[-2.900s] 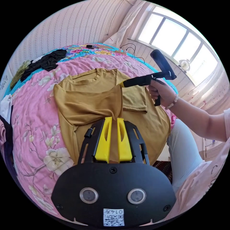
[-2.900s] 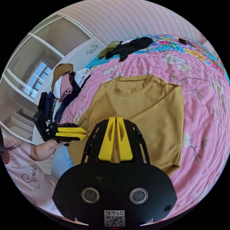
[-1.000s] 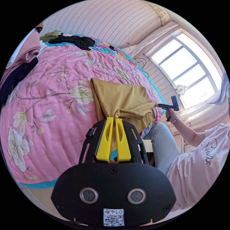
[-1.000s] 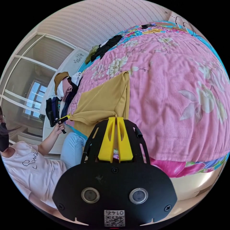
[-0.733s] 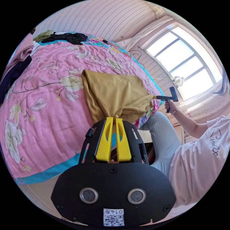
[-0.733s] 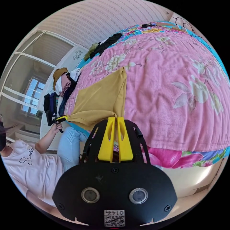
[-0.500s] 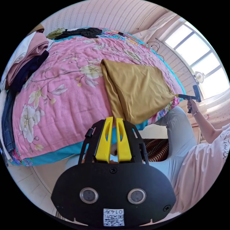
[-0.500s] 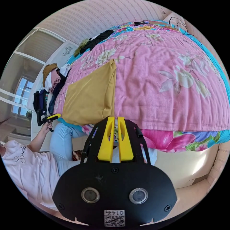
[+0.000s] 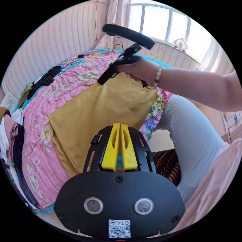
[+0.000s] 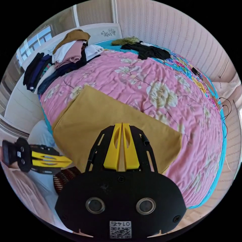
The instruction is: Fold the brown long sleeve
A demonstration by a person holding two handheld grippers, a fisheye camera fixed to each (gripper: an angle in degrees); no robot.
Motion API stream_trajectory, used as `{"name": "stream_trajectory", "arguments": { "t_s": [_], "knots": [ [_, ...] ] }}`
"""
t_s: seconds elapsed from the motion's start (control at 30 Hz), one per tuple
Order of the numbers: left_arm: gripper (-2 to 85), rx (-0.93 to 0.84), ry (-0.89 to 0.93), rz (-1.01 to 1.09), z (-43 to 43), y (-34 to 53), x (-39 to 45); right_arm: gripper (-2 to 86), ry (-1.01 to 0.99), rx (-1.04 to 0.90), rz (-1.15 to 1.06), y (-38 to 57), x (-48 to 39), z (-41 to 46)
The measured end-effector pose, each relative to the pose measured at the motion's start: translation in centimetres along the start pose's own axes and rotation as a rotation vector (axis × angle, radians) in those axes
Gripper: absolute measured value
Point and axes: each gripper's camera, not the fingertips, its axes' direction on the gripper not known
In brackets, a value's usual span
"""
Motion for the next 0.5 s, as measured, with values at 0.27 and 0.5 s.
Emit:
{"name": "stream_trajectory", "arguments": {
  "t_s": [0.27, 0.5],
  "knots": [
    [-1.0, -0.116, 0.088, 0.138, 5.0, 0.1, 2.9, -0.5, 0.095, -0.360, -0.159, -6.1, -2.8, 8.6],
    [-1.0, -0.119, 0.098, 0.147, 5.2, -0.9, 4.5, -0.4, -0.001, -0.267, -0.022, -8.4, 0.3, 8.6]
  ]
}}
